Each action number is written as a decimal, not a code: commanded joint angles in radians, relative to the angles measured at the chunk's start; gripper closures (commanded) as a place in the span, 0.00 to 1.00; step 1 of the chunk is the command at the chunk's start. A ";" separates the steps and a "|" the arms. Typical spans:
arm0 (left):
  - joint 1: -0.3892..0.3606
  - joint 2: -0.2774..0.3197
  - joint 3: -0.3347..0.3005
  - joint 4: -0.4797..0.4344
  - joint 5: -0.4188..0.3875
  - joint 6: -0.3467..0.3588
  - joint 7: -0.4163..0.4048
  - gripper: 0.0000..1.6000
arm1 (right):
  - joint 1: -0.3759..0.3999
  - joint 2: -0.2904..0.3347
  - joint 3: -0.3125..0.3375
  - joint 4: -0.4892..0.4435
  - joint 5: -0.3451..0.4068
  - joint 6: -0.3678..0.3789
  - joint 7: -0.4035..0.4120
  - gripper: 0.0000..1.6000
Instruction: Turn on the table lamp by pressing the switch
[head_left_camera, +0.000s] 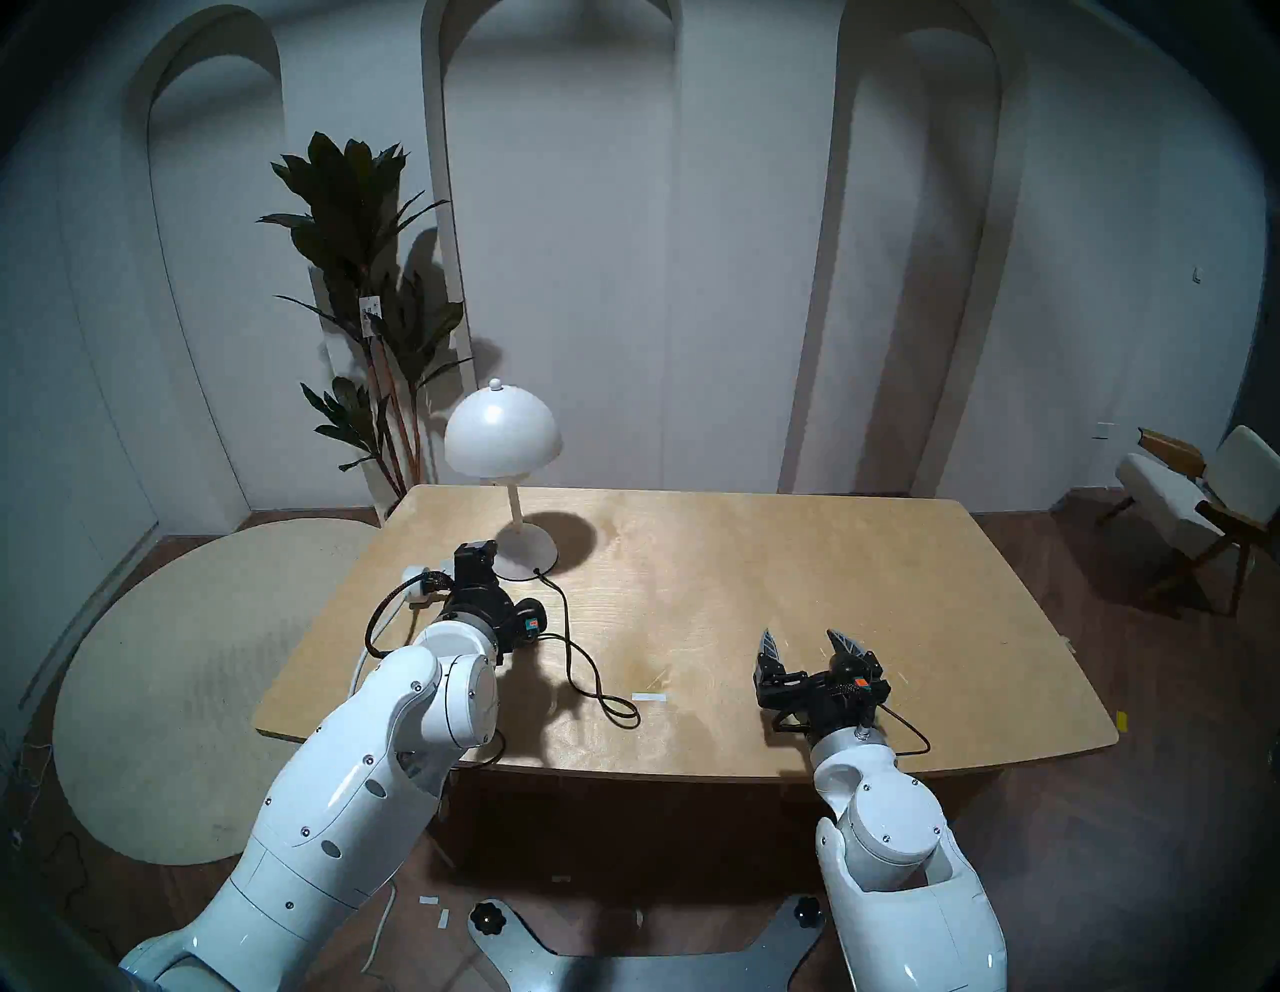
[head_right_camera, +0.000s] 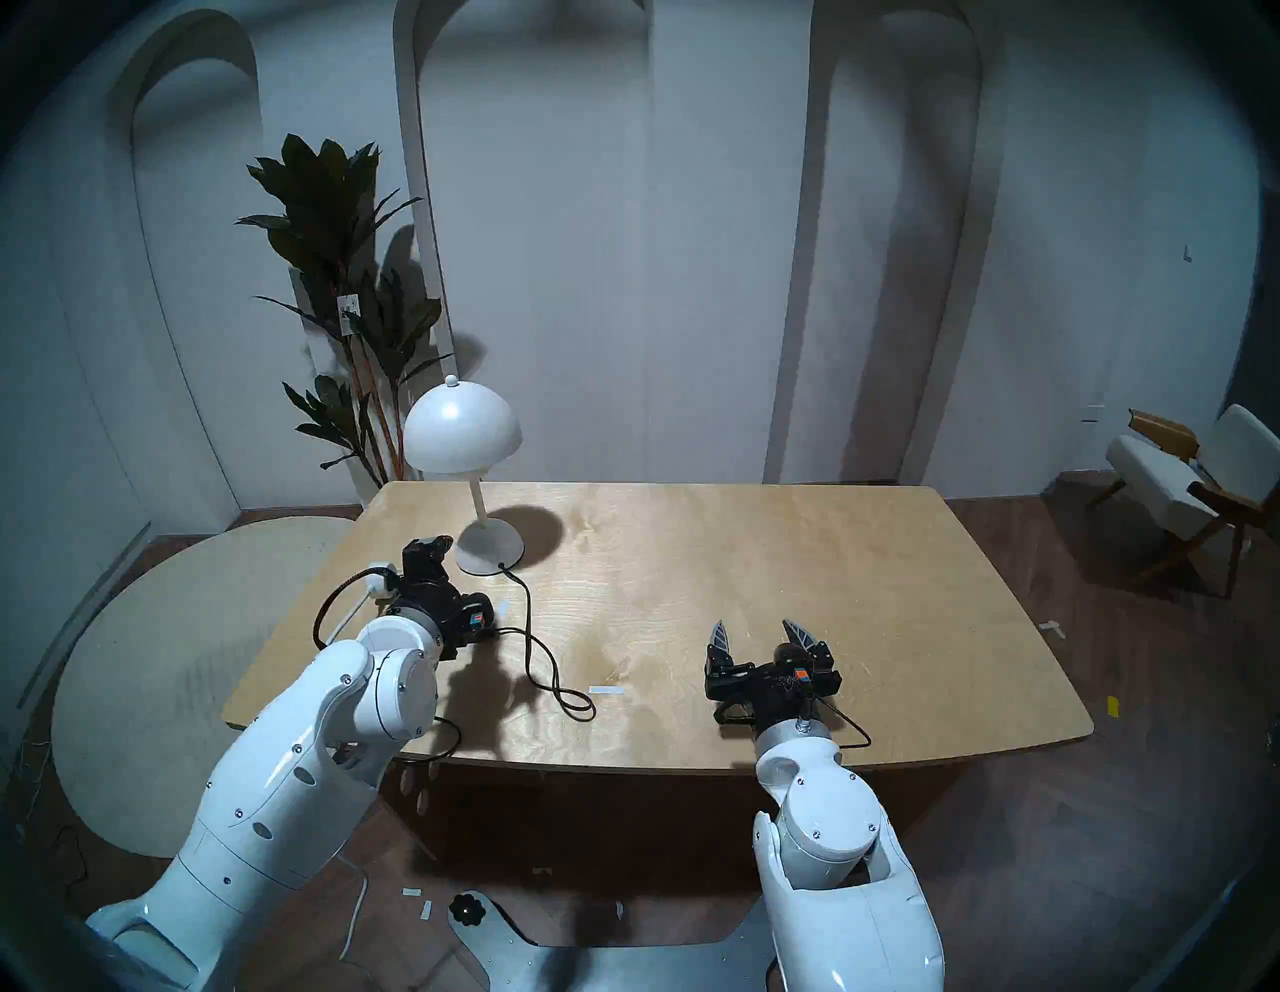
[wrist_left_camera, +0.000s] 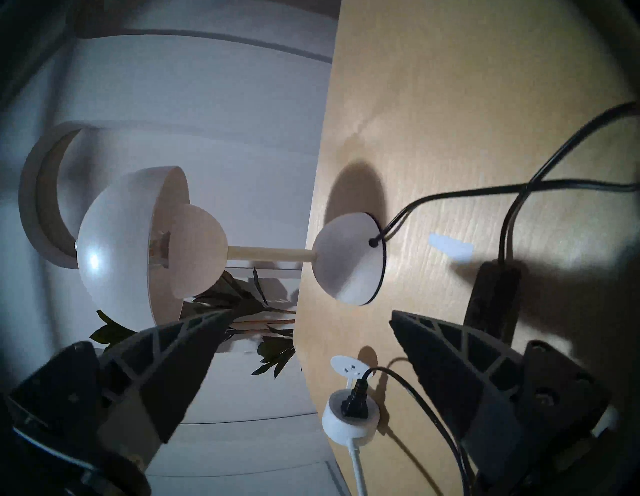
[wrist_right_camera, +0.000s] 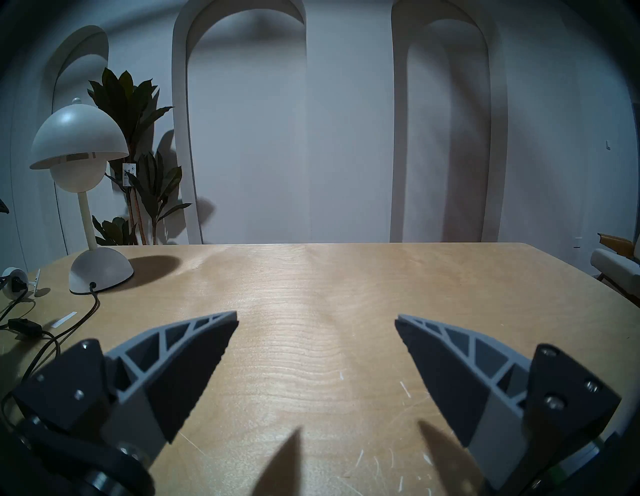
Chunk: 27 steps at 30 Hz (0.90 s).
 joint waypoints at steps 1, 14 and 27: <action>-0.091 0.018 0.002 -0.014 0.054 0.020 -0.027 0.00 | 0.004 0.001 0.001 -0.022 -0.001 -0.004 0.000 0.00; -0.146 0.029 0.042 -0.047 0.105 0.079 -0.203 0.00 | 0.003 0.001 0.000 -0.023 -0.001 -0.003 0.000 0.00; -0.176 0.002 0.055 -0.055 0.147 0.174 -0.315 0.00 | 0.003 0.001 0.000 -0.024 -0.001 -0.003 0.000 0.00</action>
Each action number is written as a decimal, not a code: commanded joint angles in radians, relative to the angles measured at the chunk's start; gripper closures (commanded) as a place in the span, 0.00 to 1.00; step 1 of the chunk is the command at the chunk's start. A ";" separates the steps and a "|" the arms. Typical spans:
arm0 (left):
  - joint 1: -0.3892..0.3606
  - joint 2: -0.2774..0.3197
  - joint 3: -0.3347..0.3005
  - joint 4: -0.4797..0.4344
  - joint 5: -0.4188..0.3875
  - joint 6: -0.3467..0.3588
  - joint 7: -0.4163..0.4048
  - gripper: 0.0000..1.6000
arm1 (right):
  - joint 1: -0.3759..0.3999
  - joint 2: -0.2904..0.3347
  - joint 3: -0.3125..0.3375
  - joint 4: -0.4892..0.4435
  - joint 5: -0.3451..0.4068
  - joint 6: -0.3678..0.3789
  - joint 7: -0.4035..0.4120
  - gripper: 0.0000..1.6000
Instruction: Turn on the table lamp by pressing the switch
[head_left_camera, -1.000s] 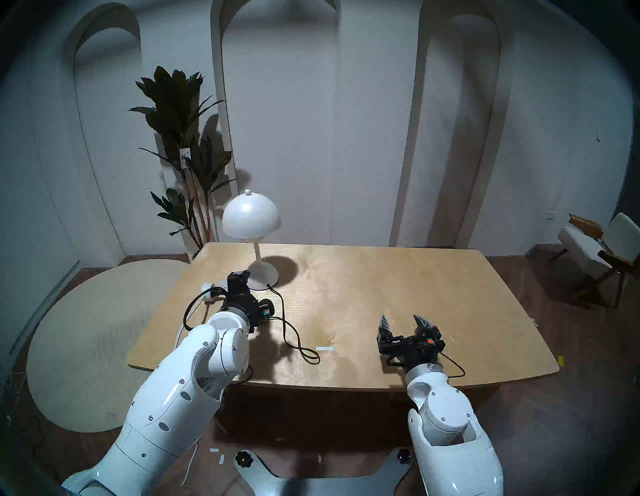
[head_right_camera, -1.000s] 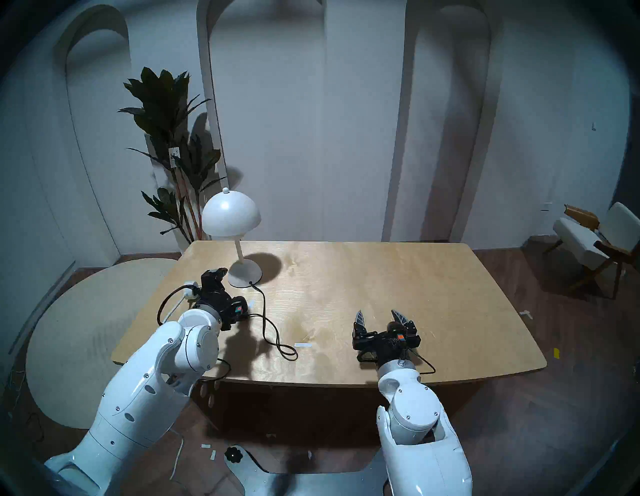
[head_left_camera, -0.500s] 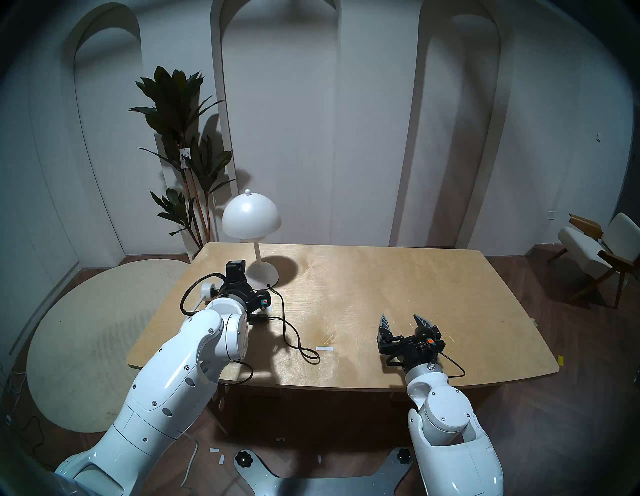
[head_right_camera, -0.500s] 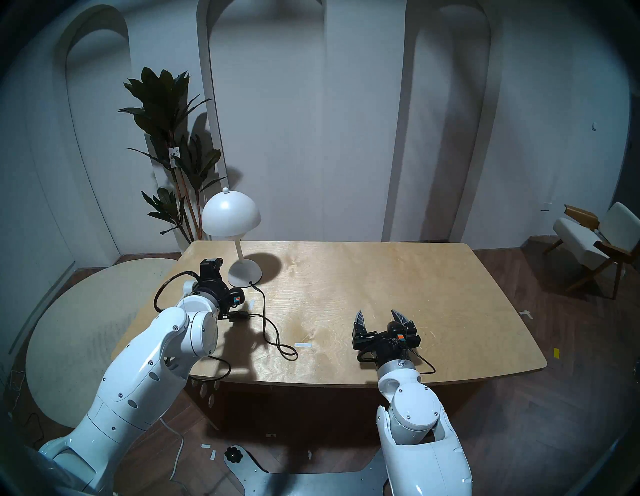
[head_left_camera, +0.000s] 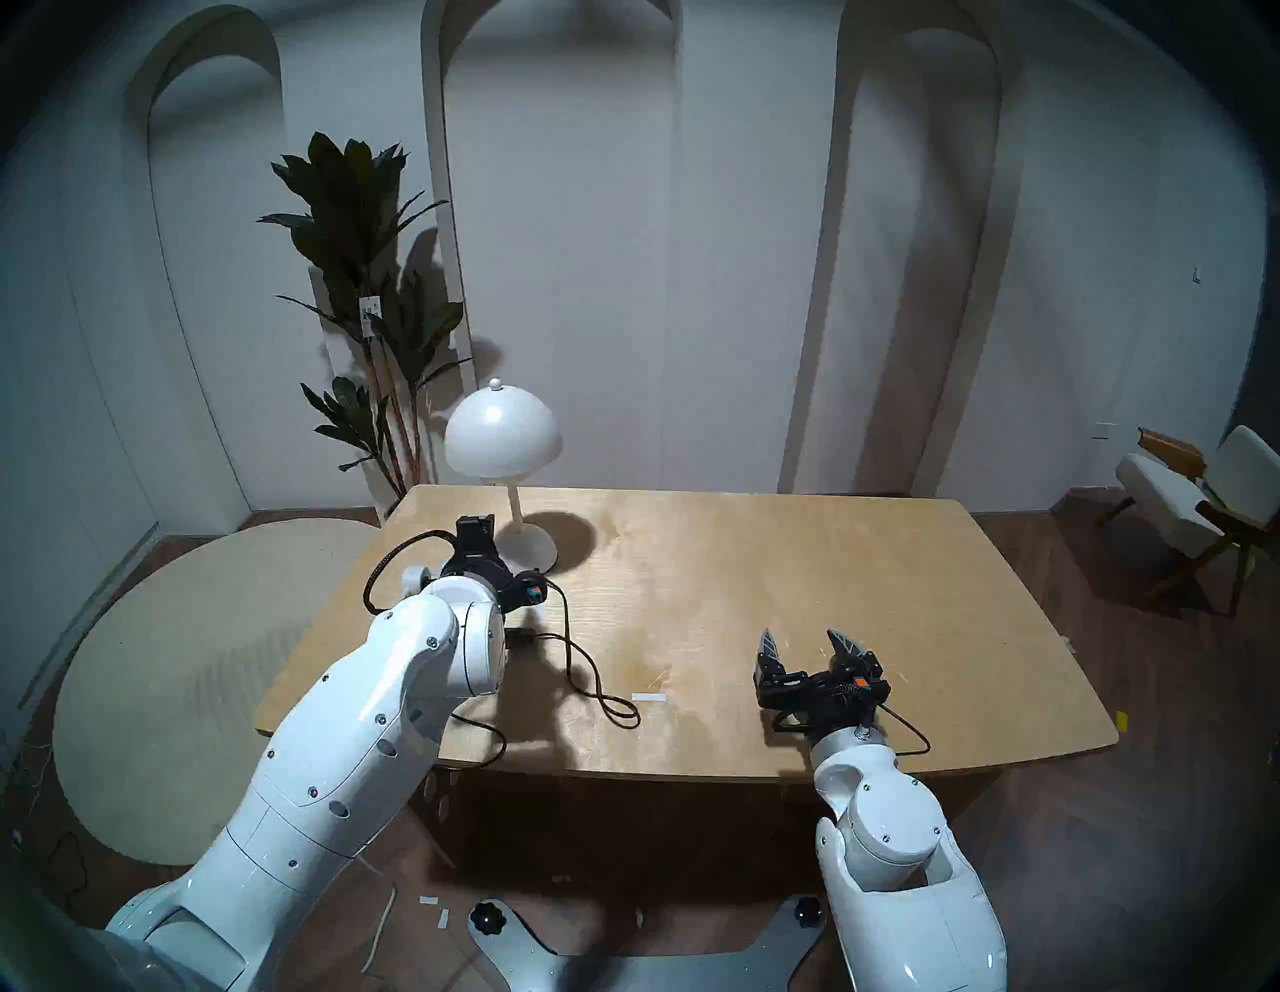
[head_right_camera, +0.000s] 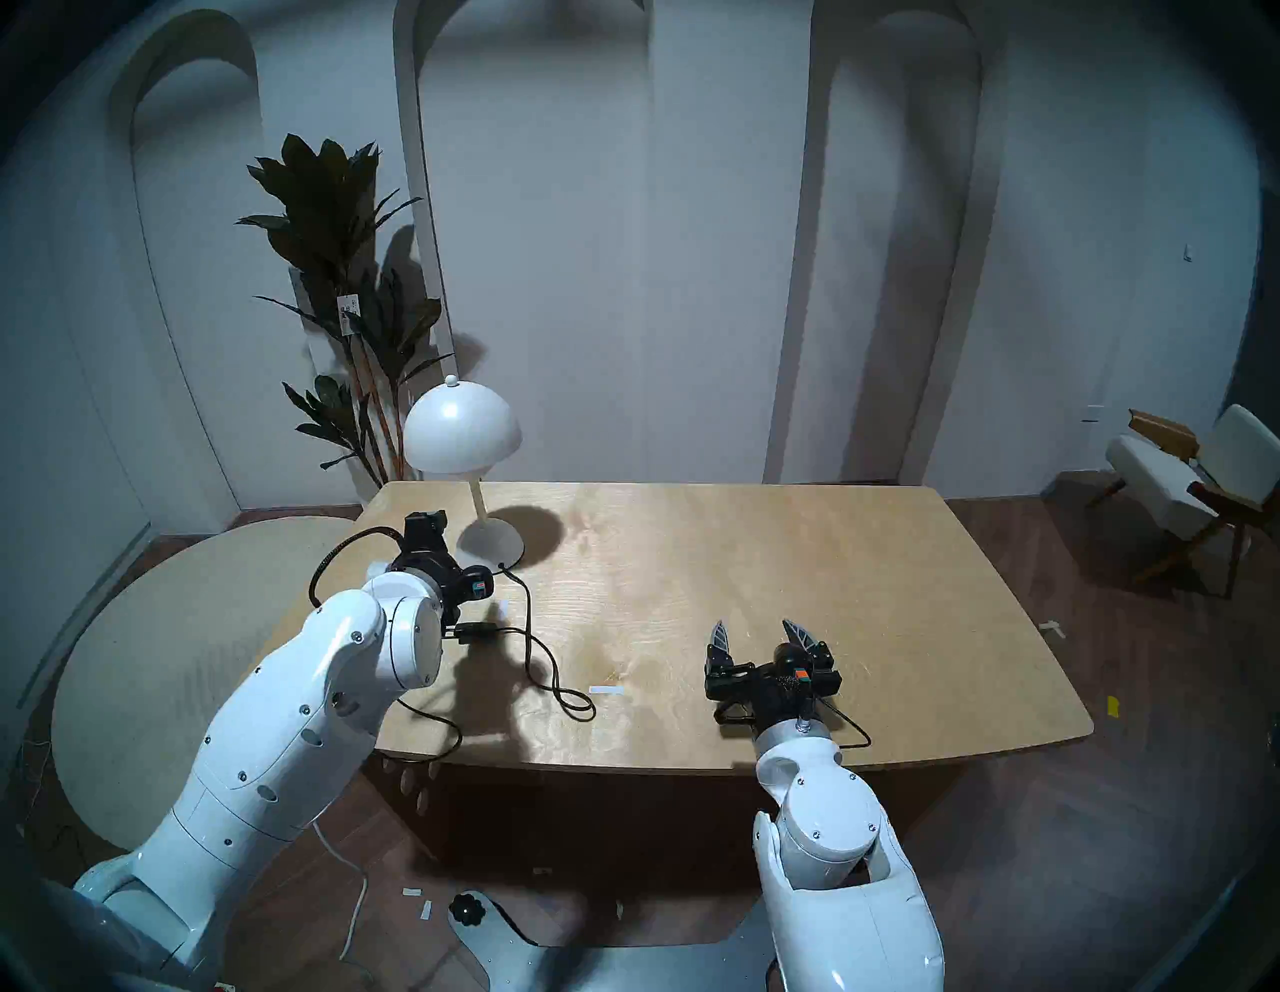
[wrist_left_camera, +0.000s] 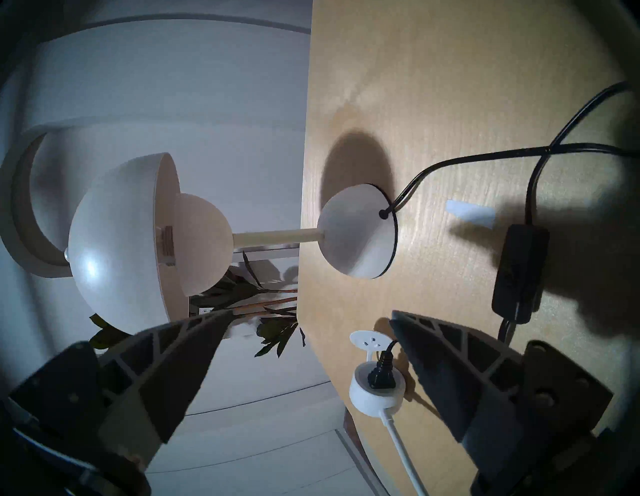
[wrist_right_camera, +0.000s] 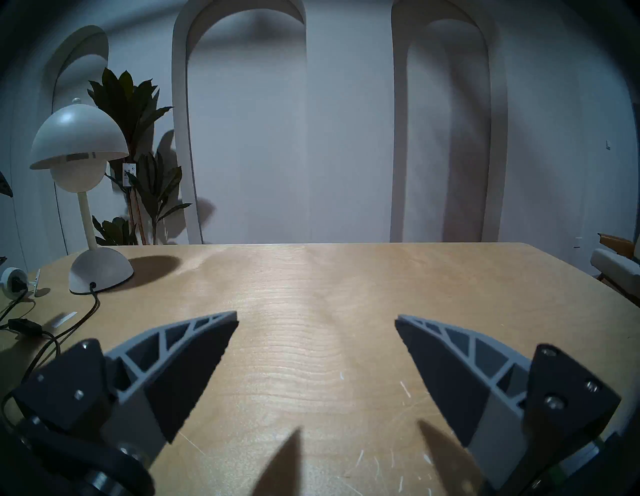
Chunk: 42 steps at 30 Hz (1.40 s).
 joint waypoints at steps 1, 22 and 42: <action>-0.050 -0.025 0.001 -0.004 0.030 0.043 -0.017 0.00 | 0.003 0.001 0.001 -0.024 -0.001 -0.002 0.000 0.00; -0.072 -0.072 0.036 0.083 0.044 0.057 0.007 0.00 | 0.003 0.001 0.000 -0.024 -0.001 -0.002 0.000 0.00; -0.088 -0.082 0.072 0.146 0.055 0.053 -0.003 0.00 | 0.002 0.001 0.000 -0.024 -0.001 -0.002 0.000 0.00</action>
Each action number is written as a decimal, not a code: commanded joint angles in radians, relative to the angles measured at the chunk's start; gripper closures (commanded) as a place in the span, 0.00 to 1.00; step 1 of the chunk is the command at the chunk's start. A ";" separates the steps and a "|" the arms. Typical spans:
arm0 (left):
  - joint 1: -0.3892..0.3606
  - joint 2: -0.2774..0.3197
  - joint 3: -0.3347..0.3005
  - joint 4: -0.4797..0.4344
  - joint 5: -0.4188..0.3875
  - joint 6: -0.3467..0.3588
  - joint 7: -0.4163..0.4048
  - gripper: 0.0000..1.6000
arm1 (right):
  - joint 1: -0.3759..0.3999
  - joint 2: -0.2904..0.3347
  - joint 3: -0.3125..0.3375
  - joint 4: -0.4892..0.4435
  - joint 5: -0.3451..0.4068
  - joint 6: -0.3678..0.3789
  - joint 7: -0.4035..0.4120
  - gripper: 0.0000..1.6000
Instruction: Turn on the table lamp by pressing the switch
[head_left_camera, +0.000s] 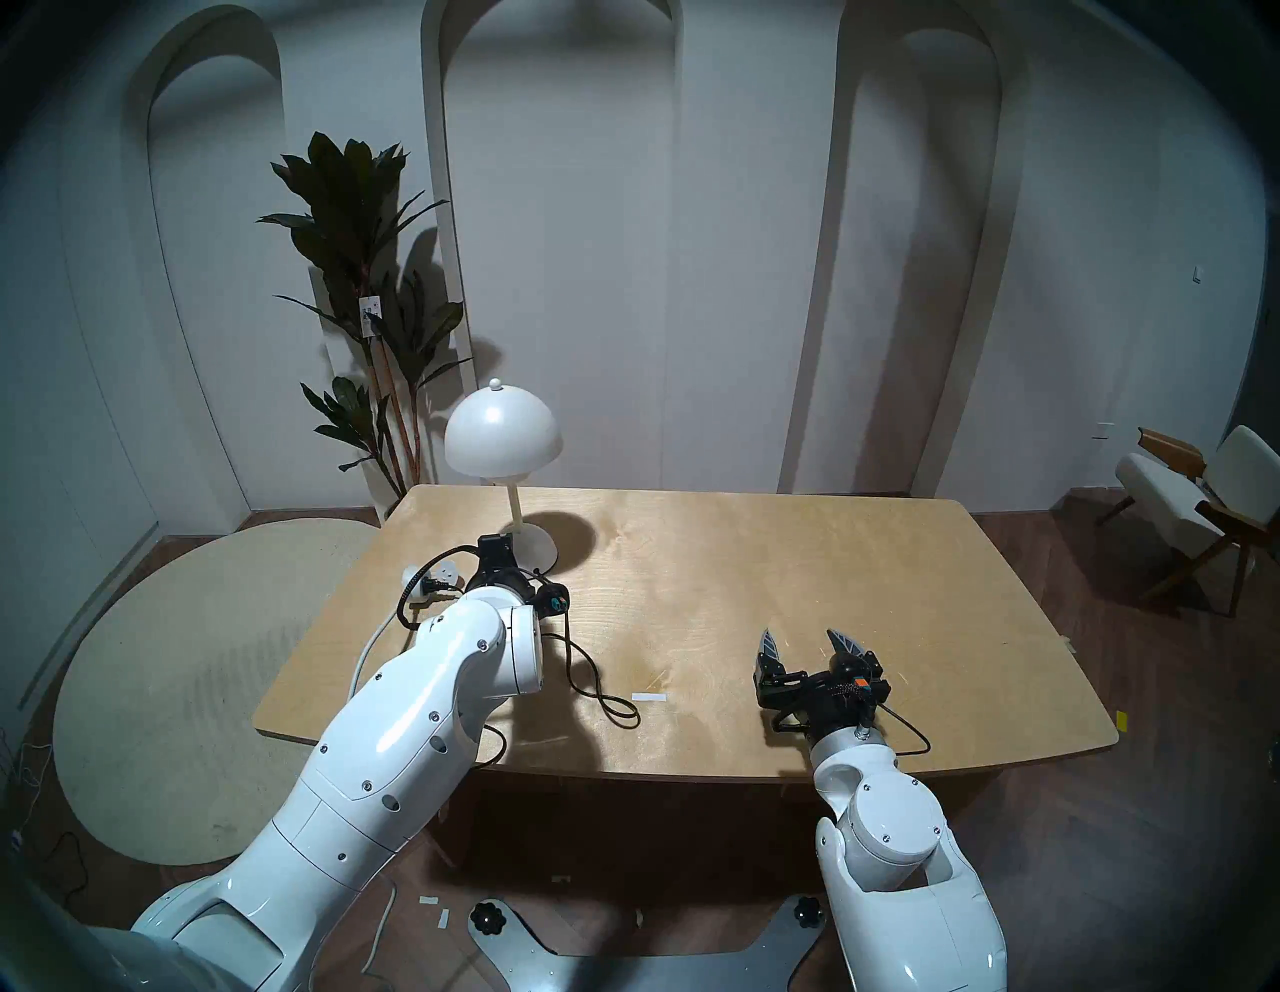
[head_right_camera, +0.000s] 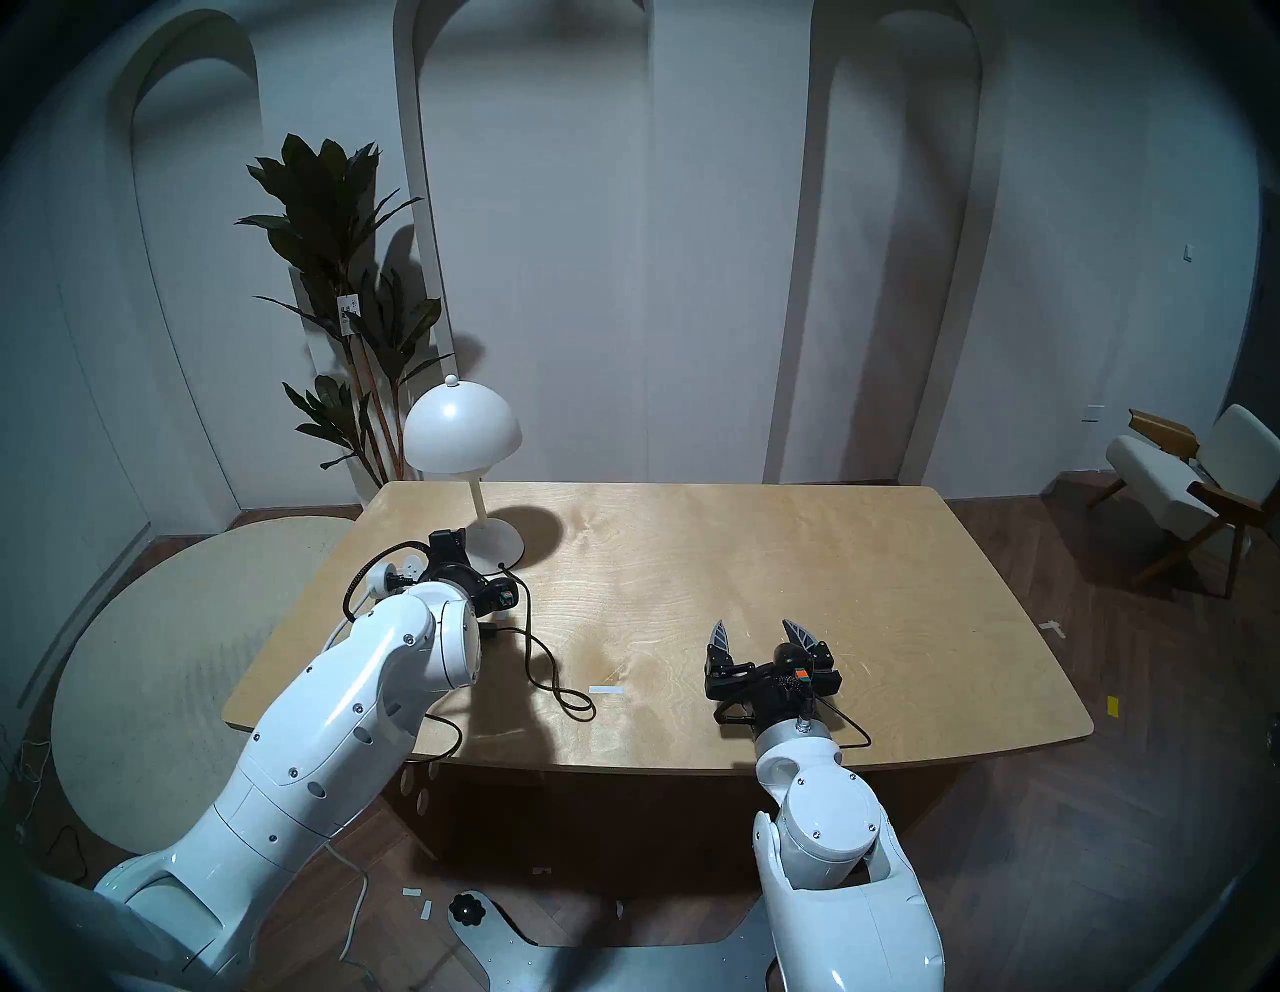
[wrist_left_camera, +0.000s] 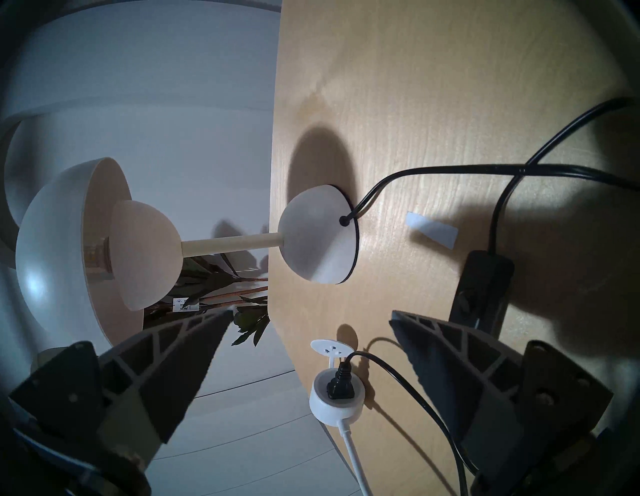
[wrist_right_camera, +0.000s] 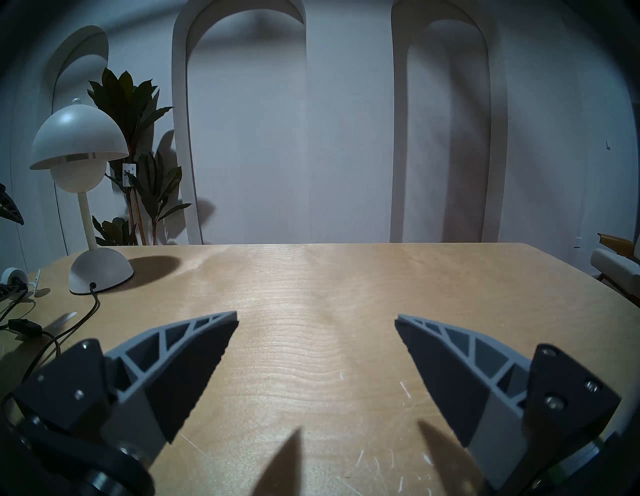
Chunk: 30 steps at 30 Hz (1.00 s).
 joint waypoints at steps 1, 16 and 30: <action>-0.046 -0.009 -0.001 0.026 0.004 -0.015 0.012 0.00 | 0.002 0.001 0.001 -0.023 -0.001 -0.002 0.000 0.00; -0.081 -0.048 -0.002 0.123 -0.002 -0.052 0.052 0.00 | 0.003 0.001 0.001 -0.023 -0.001 -0.002 0.000 0.00; -0.093 -0.054 0.018 0.144 0.009 -0.089 0.024 0.00 | 0.002 0.001 0.001 -0.023 -0.001 -0.002 0.000 0.00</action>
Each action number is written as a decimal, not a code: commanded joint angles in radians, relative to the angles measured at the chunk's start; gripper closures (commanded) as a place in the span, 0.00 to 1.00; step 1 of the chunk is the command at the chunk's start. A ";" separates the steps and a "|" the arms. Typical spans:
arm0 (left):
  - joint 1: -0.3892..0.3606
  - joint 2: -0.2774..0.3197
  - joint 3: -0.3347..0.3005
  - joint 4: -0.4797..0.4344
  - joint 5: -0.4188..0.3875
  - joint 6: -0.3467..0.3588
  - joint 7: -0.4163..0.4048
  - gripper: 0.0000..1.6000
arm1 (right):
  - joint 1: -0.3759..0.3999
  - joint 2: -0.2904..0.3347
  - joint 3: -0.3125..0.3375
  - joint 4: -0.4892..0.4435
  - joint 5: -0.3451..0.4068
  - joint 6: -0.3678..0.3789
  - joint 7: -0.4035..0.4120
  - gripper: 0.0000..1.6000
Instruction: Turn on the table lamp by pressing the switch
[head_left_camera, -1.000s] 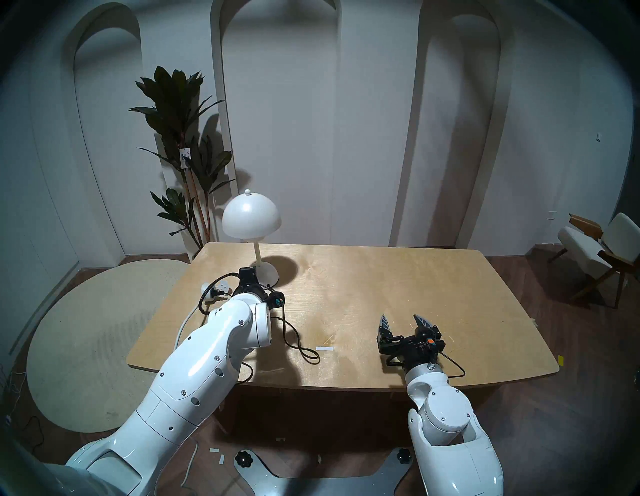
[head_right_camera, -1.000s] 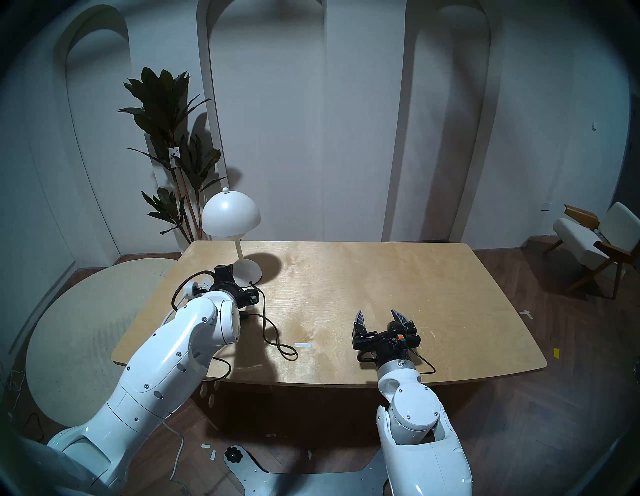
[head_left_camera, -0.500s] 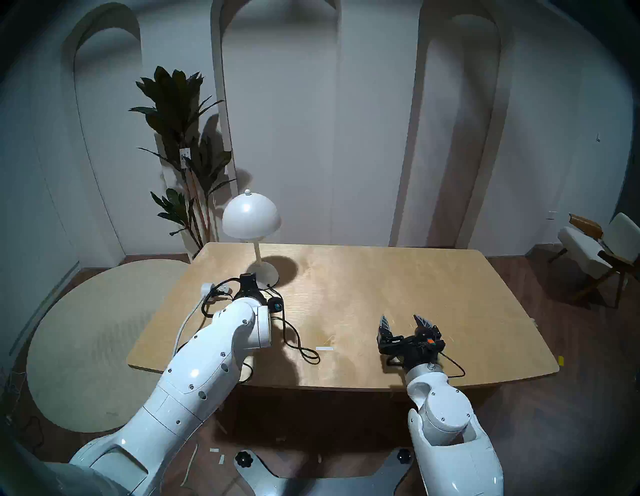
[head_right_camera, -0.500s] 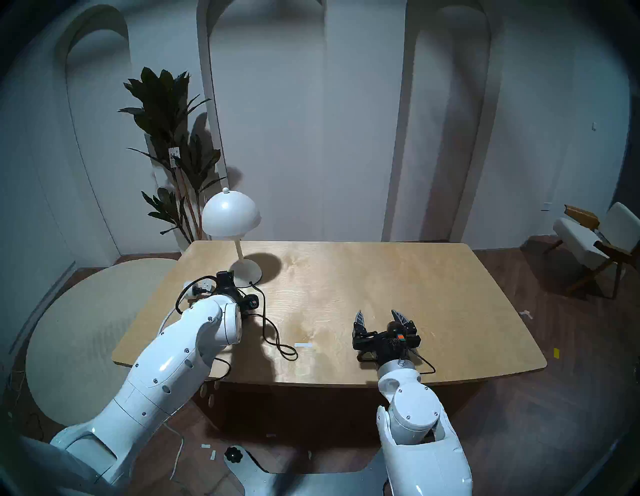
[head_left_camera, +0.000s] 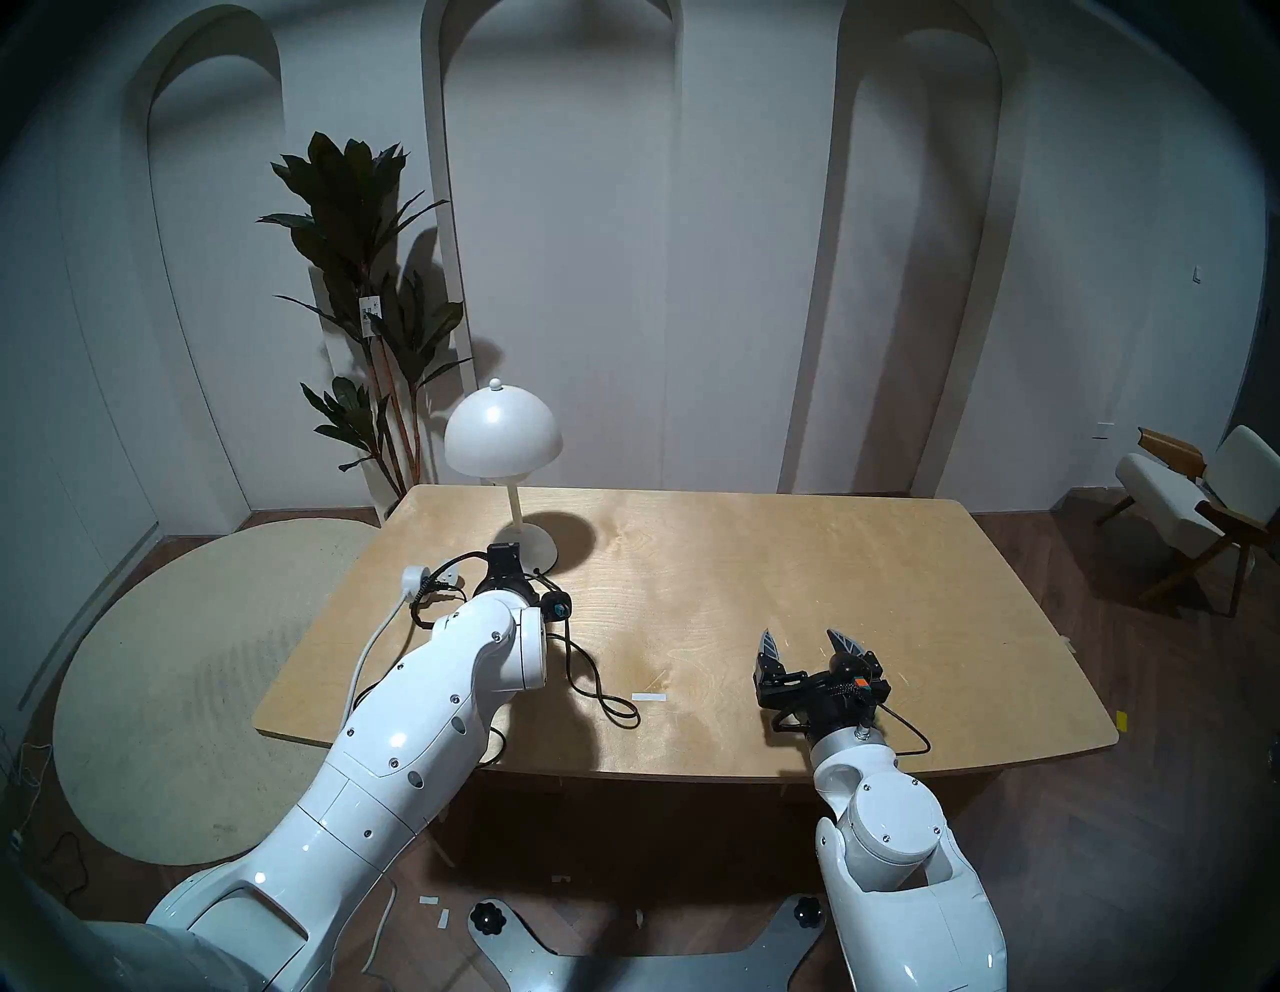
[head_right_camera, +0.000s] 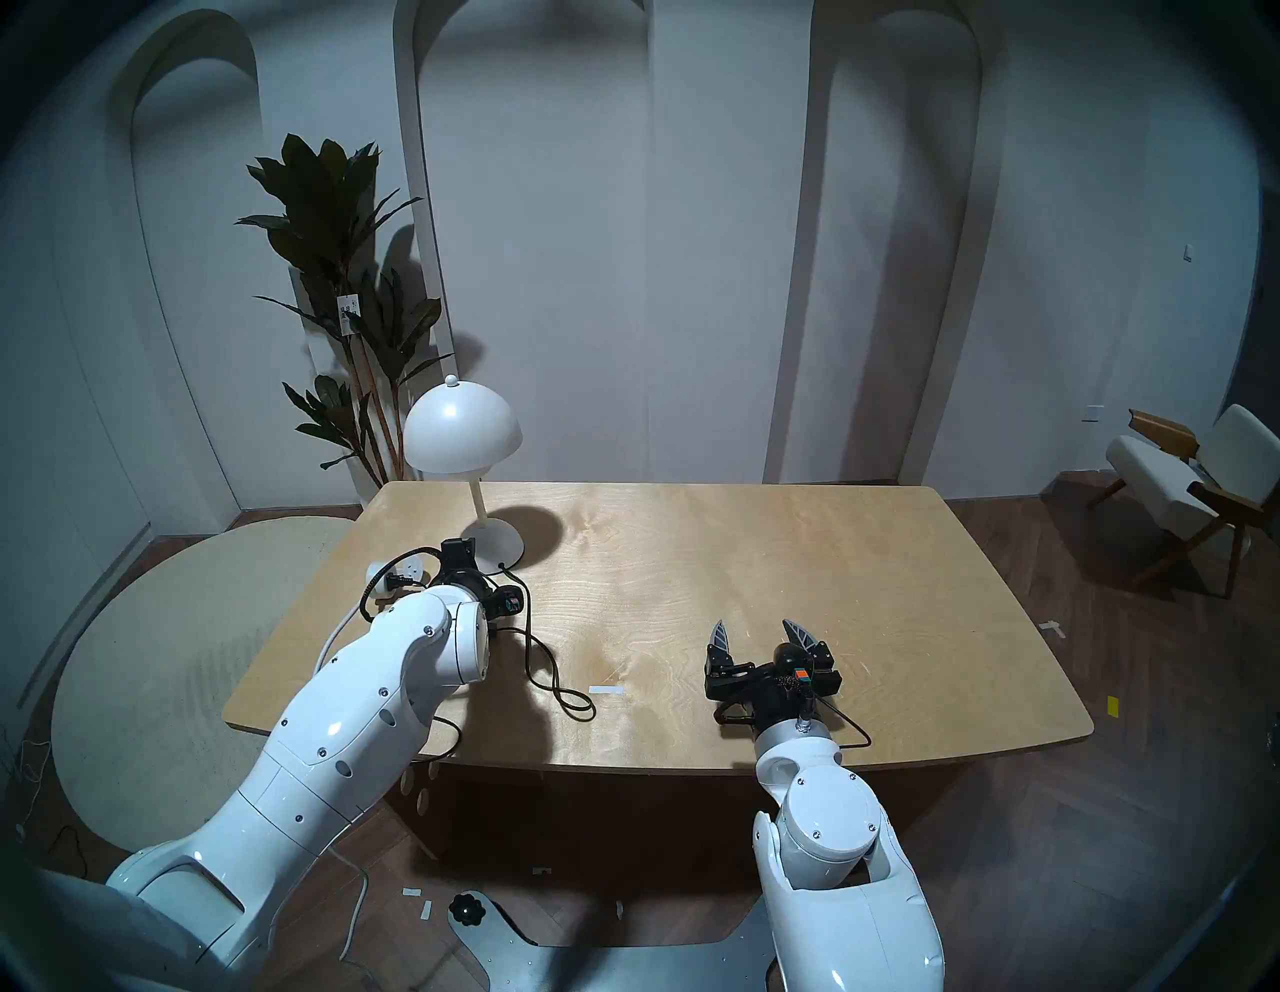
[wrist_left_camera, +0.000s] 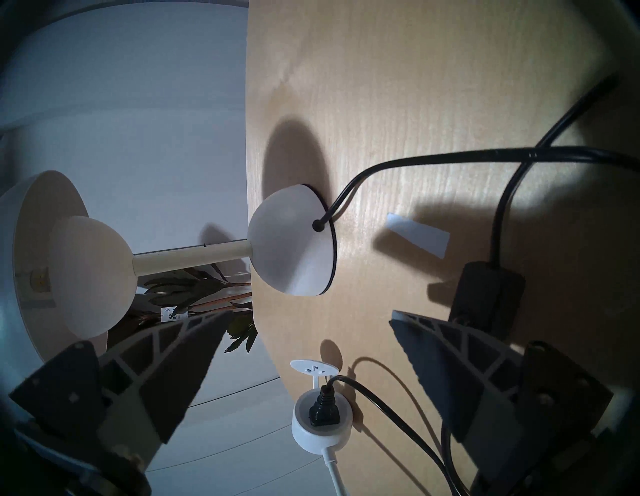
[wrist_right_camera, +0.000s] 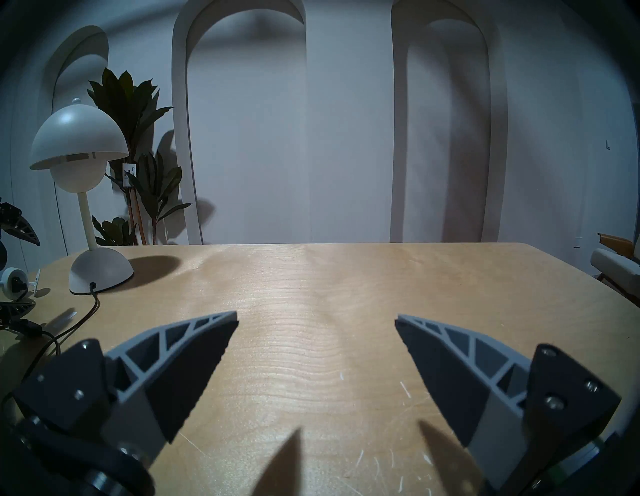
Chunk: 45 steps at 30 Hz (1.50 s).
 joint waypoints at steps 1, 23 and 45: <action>-0.037 -0.004 0.012 -0.005 0.010 -0.013 -0.016 0.00 | 0.002 0.001 0.001 -0.024 -0.001 -0.002 0.000 0.00; -0.067 -0.012 -0.010 0.040 0.021 -0.035 0.019 0.00 | 0.003 0.001 0.001 -0.023 -0.001 -0.003 0.000 0.00; -0.055 -0.021 -0.011 0.054 0.029 -0.030 0.011 0.00 | 0.002 0.001 0.000 -0.024 -0.001 -0.002 0.000 0.00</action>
